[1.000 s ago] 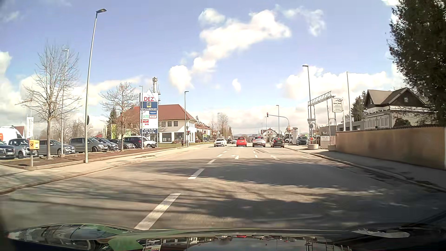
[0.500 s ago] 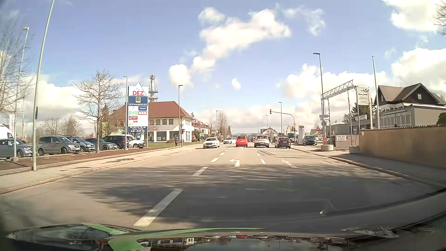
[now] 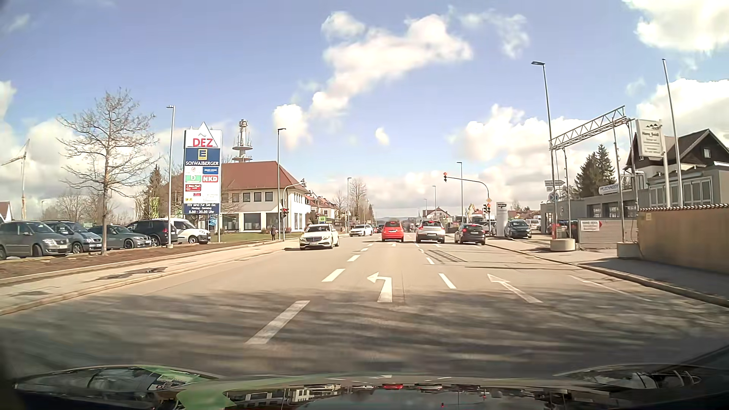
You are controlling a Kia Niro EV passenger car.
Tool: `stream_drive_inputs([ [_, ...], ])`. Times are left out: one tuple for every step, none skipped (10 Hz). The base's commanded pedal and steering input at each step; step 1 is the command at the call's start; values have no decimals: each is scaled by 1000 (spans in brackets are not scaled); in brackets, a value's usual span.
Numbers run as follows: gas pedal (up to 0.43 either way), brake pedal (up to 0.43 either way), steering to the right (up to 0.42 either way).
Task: Follow the waypoints while adhering to traffic rules and regulations
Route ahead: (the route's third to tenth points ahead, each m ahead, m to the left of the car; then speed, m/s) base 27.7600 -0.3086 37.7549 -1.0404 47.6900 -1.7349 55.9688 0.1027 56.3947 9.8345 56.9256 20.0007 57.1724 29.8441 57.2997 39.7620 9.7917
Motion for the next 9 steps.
stream_drive_inputs([
  [0,207,13],
  [0,207,13],
  [0,171,13],
  [0,159,13],
  [0,152,13],
  [0,152,12],
  [0,152,12],
  [0,171,11],
  [0,195,9],
])
